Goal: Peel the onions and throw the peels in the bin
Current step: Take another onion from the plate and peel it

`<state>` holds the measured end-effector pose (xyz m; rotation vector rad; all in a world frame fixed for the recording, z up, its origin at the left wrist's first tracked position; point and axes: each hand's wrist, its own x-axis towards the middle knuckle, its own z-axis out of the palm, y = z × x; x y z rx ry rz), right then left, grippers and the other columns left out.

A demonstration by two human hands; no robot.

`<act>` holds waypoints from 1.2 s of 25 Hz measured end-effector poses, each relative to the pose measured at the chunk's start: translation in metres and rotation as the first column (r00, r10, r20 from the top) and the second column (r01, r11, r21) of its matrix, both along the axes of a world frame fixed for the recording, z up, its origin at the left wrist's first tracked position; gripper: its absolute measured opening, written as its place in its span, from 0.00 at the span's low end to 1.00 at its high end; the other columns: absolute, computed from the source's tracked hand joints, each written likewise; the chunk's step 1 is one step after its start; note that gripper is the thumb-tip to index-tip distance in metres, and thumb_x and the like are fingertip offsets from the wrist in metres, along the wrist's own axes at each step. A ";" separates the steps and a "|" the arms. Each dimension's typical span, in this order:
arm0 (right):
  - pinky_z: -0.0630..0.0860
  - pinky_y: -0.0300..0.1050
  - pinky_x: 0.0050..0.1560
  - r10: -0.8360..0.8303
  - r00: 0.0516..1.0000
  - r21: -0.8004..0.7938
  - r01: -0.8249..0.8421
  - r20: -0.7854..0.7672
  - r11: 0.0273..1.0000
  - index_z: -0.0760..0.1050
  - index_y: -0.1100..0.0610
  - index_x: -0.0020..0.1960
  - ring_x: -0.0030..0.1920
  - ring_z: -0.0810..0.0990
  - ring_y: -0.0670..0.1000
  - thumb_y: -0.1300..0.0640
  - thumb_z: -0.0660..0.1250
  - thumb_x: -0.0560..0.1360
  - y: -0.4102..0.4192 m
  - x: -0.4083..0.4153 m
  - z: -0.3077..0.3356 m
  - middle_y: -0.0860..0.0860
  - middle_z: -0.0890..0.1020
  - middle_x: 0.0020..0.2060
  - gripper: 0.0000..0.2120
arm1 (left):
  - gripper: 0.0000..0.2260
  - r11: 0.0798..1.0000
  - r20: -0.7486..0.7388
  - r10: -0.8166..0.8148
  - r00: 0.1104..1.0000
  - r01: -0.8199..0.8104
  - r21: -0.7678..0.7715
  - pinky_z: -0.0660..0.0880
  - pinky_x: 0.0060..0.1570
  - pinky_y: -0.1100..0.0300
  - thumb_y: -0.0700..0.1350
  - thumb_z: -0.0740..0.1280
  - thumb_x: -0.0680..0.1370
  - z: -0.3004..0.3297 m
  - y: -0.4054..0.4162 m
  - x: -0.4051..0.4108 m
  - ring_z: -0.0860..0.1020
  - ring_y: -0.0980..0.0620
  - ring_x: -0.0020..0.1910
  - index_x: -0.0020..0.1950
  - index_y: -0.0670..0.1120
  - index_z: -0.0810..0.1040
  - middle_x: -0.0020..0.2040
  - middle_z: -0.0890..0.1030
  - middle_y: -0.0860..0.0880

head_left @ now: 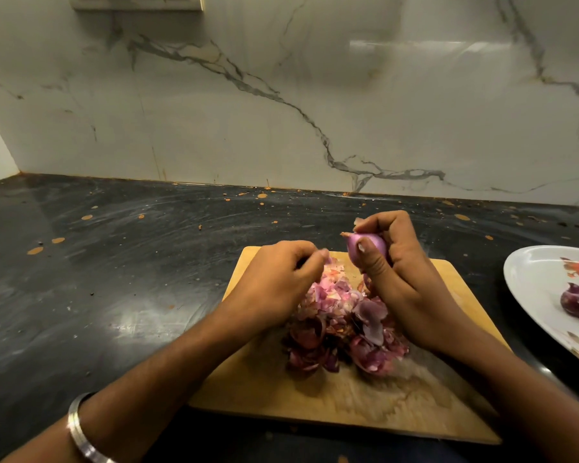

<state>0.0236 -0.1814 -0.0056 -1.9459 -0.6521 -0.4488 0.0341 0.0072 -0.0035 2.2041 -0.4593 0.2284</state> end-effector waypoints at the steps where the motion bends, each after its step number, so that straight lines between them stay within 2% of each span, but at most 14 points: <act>1: 0.73 0.36 0.40 0.016 1.000 0.022 -0.016 -0.020 1.000 0.68 0.48 0.57 0.42 0.77 0.42 0.42 0.57 0.80 0.000 0.001 0.000 0.37 0.75 0.45 0.11 | 0.09 0.997 0.032 -0.024 0.999 0.022 0.069 0.71 0.35 0.62 0.52 0.67 0.79 0.002 0.002 -0.001 0.75 0.59 0.34 0.43 0.52 0.82 0.34 0.78 0.60; 2: 0.72 0.37 0.40 0.034 0.999 0.048 -0.032 -0.039 0.998 0.69 0.49 0.57 0.40 0.76 0.43 0.43 0.56 0.80 0.000 0.001 0.000 0.39 0.76 0.43 0.12 | 0.05 0.993 0.055 -0.041 0.998 0.034 0.117 0.74 0.37 0.63 0.53 0.70 0.78 0.004 0.003 -0.002 0.77 0.60 0.38 0.48 0.55 0.84 0.39 0.80 0.61; 3: 0.72 0.37 0.39 0.052 0.997 0.073 -0.048 -0.061 0.996 0.70 0.49 0.56 0.39 0.76 0.43 0.44 0.55 0.80 0.000 0.002 0.000 0.41 0.77 0.41 0.12 | 0.06 0.990 0.068 -0.044 0.997 0.035 0.133 0.75 0.39 0.62 0.54 0.70 0.77 0.005 0.003 -0.004 0.78 0.60 0.40 0.50 0.56 0.84 0.41 0.81 0.61; 6: 0.71 0.36 0.36 0.089 0.993 0.107 -0.080 -0.083 0.991 0.72 0.51 0.57 0.34 0.76 0.43 0.42 0.55 0.80 -0.001 0.003 0.001 0.46 0.78 0.38 0.15 | 0.13 0.998 0.108 0.019 0.994 -0.025 0.053 0.76 0.37 0.54 0.60 0.67 0.77 0.005 0.002 -0.004 0.78 0.57 0.35 0.41 0.54 0.83 0.36 0.83 0.55; 8: 0.72 0.35 0.35 0.076 0.994 0.092 -0.069 -0.076 0.993 0.72 0.51 0.57 0.34 0.76 0.44 0.40 0.55 0.79 0.000 0.004 0.000 0.46 0.79 0.39 0.18 | 0.10 0.998 0.099 -0.011 0.995 0.017 -0.058 0.77 0.38 0.54 0.59 0.70 0.75 0.003 0.002 -0.001 0.80 0.56 0.37 0.43 0.53 0.81 0.37 0.83 0.53; 10: 0.73 0.37 0.36 0.049 0.996 0.079 -0.043 -0.074 0.996 0.72 0.50 0.57 0.37 0.78 0.46 0.38 0.58 0.78 0.000 0.004 0.000 0.46 0.79 0.43 0.18 | 0.13 0.966 0.018 -0.155 0.988 0.155 -0.209 0.78 0.42 0.58 0.55 0.75 0.72 0.003 0.001 0.001 0.82 0.54 0.43 0.53 0.52 0.79 0.43 0.84 0.52; 11: 0.74 0.37 0.36 0.042 0.997 0.073 -0.037 -0.069 0.997 0.72 0.50 0.57 0.38 0.79 0.46 0.37 0.60 0.78 0.001 0.004 0.000 0.45 0.79 0.46 0.18 | 0.16 0.946 0.004 -0.208 0.978 0.202 -0.252 0.79 0.45 0.57 0.53 0.75 0.72 0.001 0.001 0.002 0.82 0.52 0.45 0.57 0.52 0.78 0.46 0.84 0.51; 13: 0.77 0.40 0.38 0.038 0.998 0.055 -0.035 -0.045 0.998 0.73 0.50 0.56 0.42 0.79 0.47 0.33 0.60 0.75 0.002 0.001 0.003 0.43 0.79 0.48 0.22 | 0.16 0.938 0.060 -0.218 0.974 0.226 -0.263 0.81 0.50 0.53 0.51 0.74 0.72 0.002 -0.001 0.002 0.83 0.51 0.48 0.58 0.50 0.78 0.47 0.84 0.50; 14: 0.78 0.43 0.40 0.033 0.999 0.047 -0.032 -0.033 0.998 0.73 0.50 0.56 0.44 0.79 0.48 0.32 0.61 0.75 0.003 0.000 0.005 0.44 0.79 0.50 0.24 | 0.15 0.930 0.085 -0.223 0.971 0.238 -0.280 0.81 0.50 0.55 0.50 0.74 0.72 0.002 -0.001 0.002 0.83 0.51 0.49 0.57 0.48 0.79 0.47 0.84 0.50; 17: 0.79 0.52 0.48 0.020 0.999 0.041 -0.019 -0.025 0.999 0.75 0.54 0.58 0.51 0.79 0.50 0.41 0.65 0.78 -0.002 -0.005 0.007 0.49 0.78 0.54 0.18 | 0.15 0.897 0.086 -0.247 0.965 0.261 -0.358 0.80 0.51 0.57 0.47 0.74 0.72 0.004 -0.004 -0.001 0.83 0.52 0.49 0.56 0.44 0.79 0.47 0.84 0.48; 19: 0.80 0.50 0.53 0.042 0.998 0.022 -0.041 -0.041 0.999 0.74 0.53 0.63 0.56 0.79 0.49 0.49 0.67 0.78 -0.008 -0.009 0.008 0.49 0.76 0.58 0.16 | 0.15 0.904 0.079 -0.229 0.970 0.242 -0.353 0.80 0.51 0.57 0.46 0.74 0.71 0.009 -0.007 -0.004 0.83 0.51 0.49 0.56 0.44 0.79 0.48 0.84 0.48; 23: 0.81 0.48 0.55 0.036 0.996 0.068 -0.031 -0.080 0.997 0.75 0.52 0.65 0.55 0.81 0.49 0.58 0.70 0.77 -0.030 -0.022 0.023 0.48 0.79 0.58 0.17 | 0.14 0.908 0.072 -0.262 0.962 0.271 -0.320 0.80 0.51 0.57 0.44 0.74 0.73 0.033 -0.024 -0.010 0.83 0.51 0.49 0.56 0.44 0.79 0.48 0.84 0.48; 30: 0.80 0.38 0.55 -0.253 0.964 -0.010 0.253 -0.077 0.967 0.76 0.47 0.63 0.55 0.80 0.41 0.52 0.72 0.75 -0.111 -0.056 0.041 0.41 0.82 0.55 0.17 | 0.12 0.926 0.035 -0.356 0.934 0.358 -0.120 0.80 0.55 0.51 0.46 0.73 0.75 0.057 -0.110 -0.012 0.82 0.53 0.49 0.58 0.47 0.78 0.49 0.84 0.50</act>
